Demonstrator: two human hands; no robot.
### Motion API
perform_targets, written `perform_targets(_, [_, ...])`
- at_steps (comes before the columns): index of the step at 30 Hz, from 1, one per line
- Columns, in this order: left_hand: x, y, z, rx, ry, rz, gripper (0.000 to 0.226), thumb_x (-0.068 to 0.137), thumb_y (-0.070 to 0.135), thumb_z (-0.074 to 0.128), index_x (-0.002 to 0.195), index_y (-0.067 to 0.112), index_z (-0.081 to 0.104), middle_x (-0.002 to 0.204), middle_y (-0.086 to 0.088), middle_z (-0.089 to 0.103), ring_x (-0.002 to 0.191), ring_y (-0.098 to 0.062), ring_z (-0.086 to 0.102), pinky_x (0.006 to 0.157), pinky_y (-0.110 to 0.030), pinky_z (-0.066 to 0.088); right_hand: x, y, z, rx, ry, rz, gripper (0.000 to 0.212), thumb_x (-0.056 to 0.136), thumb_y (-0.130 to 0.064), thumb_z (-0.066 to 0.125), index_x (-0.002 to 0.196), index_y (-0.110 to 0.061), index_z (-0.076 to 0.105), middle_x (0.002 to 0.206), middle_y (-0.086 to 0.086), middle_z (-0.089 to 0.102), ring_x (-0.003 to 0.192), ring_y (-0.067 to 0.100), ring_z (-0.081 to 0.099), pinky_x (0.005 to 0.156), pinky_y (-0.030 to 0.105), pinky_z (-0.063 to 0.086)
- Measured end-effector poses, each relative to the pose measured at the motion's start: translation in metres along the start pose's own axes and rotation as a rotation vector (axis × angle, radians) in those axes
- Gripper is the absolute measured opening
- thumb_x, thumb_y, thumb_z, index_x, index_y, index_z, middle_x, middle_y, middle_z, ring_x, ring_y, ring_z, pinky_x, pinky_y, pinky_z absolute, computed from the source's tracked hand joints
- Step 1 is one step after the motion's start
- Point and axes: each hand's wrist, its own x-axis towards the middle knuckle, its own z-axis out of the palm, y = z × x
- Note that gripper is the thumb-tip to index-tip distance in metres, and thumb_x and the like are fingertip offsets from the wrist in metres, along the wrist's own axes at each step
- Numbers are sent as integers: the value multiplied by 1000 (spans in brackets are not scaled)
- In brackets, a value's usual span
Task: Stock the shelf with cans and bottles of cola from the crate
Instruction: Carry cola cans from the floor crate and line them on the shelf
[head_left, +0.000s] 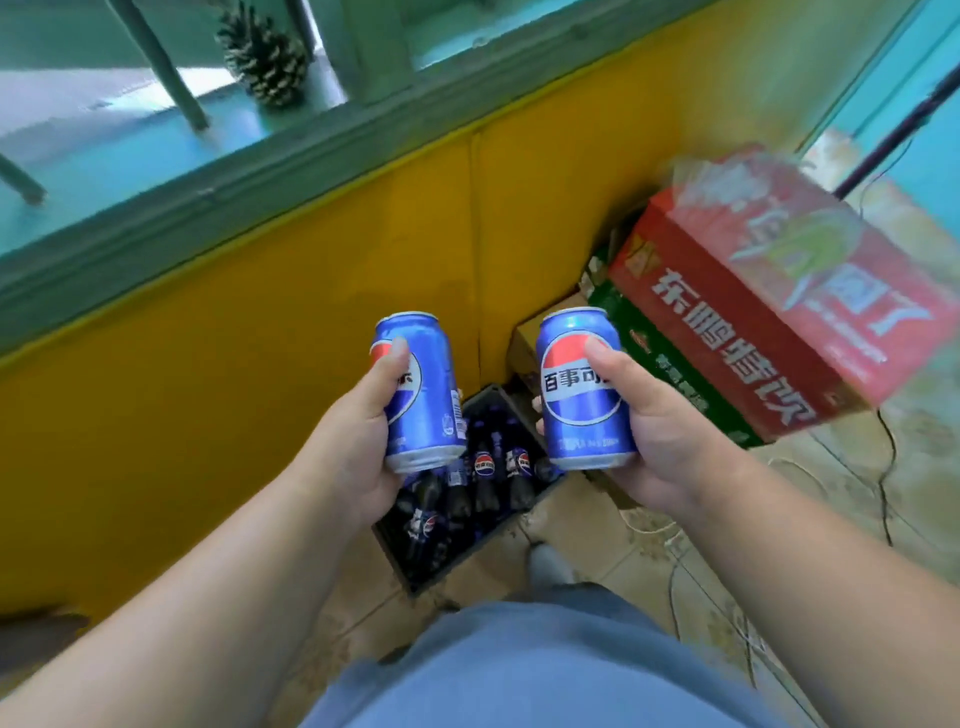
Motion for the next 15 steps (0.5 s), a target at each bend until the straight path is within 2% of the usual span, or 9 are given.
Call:
perform_targets(2, [-6,4,-8,26,-27,-19,59,71,59,59,107,13,66,93,-14,74,74,-24,70,72,-38,57,-14,14,11,104,66,4,51,69,-48,77,103,-11,72,92,17,72,73,27,70,70,38,59])
perform_targets(4, [-12,6,-20,62,-56,-41,68,68,65,57,111,13,67,96,-13,75,77,-24,72,73,-38,60,-25,27,21,178,124,-20,45,76,-41,74,107,-8,70,91,17,71,71,27,70,70,38,60])
perform_targets(8, [-22,6,-42,149,-72,-92,78,68,70,59,121,13,65,109,-17,74,88,-29,70,85,-46,59,-45,50,32,290,201,-72,48,77,-42,65,108,-6,67,86,13,71,69,24,69,69,39,59])
perform_targets(12, [-28,1,-52,157,-74,-86,64,83,66,56,117,13,65,102,-18,74,85,-30,71,75,-44,61,-72,65,26,292,304,-105,60,74,-53,65,114,-9,67,90,9,74,74,23,71,67,39,62])
perform_targets(15, [-36,-9,-44,247,-99,-80,70,69,66,62,113,12,66,100,-17,75,87,-31,72,88,-52,57,-95,74,18,308,383,-156,53,75,-49,67,111,-10,67,85,7,74,71,22,71,67,39,61])
